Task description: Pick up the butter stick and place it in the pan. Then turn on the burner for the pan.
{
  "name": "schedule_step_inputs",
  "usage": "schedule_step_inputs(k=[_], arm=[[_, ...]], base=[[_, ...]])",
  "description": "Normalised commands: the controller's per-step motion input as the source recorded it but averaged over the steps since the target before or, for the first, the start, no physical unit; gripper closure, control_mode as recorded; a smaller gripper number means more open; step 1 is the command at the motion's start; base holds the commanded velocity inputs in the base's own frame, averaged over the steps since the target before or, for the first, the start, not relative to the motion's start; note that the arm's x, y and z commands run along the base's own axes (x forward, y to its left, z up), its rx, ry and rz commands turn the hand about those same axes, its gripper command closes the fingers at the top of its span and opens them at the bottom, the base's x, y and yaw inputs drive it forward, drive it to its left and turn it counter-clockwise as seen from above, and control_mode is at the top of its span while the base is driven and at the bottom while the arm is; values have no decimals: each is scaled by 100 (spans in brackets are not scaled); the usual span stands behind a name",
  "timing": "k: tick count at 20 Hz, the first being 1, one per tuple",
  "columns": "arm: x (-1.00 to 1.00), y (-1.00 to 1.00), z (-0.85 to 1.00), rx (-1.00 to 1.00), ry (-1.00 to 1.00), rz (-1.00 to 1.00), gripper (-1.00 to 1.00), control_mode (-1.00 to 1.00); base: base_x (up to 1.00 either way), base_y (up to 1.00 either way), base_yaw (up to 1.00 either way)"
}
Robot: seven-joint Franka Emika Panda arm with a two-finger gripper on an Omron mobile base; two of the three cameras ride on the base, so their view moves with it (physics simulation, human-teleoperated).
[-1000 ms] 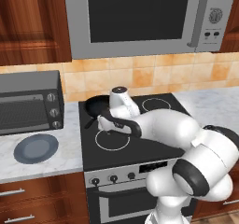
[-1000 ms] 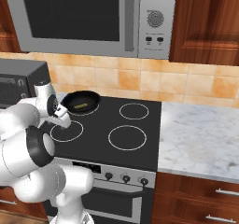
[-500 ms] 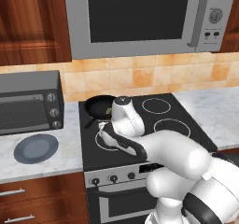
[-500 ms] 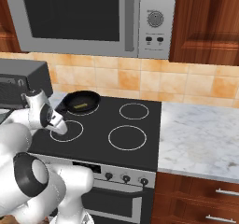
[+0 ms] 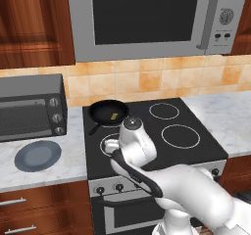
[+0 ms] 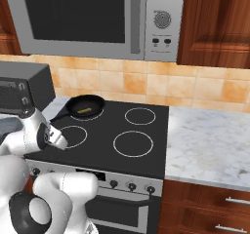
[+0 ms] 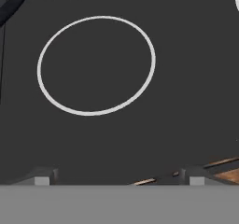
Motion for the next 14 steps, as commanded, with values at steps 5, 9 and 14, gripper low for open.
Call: schedule_step_inputs(k=[5, 9, 14], arm=[[-28, 5, -21, 0, -17, 2, -100, -100], [-29, 8, -3, 0, -8, 1, -100, -100], [-37, 1, 0, 0, 0, 1, -100, -100]], base=[[0, 0, 0], [0, 0, 0], [0, 0, 0]])
